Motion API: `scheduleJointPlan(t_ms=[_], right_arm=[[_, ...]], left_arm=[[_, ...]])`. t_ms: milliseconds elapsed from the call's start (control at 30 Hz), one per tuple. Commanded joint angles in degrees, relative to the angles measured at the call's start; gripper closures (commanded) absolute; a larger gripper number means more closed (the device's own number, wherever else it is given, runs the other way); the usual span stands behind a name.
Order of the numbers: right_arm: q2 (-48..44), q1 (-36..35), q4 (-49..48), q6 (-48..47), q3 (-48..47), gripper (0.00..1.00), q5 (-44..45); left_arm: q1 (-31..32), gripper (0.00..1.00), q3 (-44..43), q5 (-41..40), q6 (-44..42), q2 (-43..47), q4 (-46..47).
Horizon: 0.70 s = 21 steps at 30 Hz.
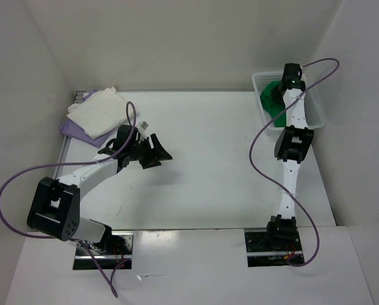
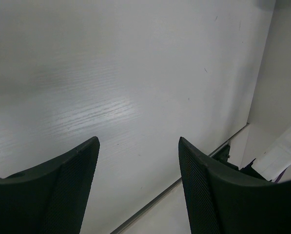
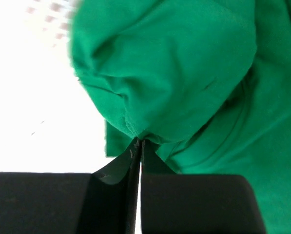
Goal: Fold and stack the t-shirts
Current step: Grab crumpled tshirt from bin with the right arm, then move the tshirt to the center of the board
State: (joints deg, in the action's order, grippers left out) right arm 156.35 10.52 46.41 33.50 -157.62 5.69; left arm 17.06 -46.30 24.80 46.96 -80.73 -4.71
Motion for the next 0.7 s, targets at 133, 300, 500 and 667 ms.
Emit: scheduleJointPlan(t_ms=[133, 300, 500, 667], right_arm=[[-21.8, -0.9, 0.5, -0.5, -2.3, 1.0, -5.9], [-39.1, -5.8, -6.7, -1.8, 6.1, 1.0, -11.7], [-58.3, -10.8, -20.0, 8.0, 11.0, 1.0, -33.2], [-58.4, -15.9, -32.5, 19.7, 4.2, 1.0, -46.6]], left_arm=[[-2.5, 0.27, -6.5, 3.1, 7.8, -2.6, 7.1], [-3.0, 0.27, -13.9, 3.7, 10.0, -5.6, 8.7], [-7.1, 0.27, -11.4, -0.2, 13.5, -2.2, 9.3], [-13.4, 0.27, -7.4, -0.2, 14.6, 1.3, 8.8]])
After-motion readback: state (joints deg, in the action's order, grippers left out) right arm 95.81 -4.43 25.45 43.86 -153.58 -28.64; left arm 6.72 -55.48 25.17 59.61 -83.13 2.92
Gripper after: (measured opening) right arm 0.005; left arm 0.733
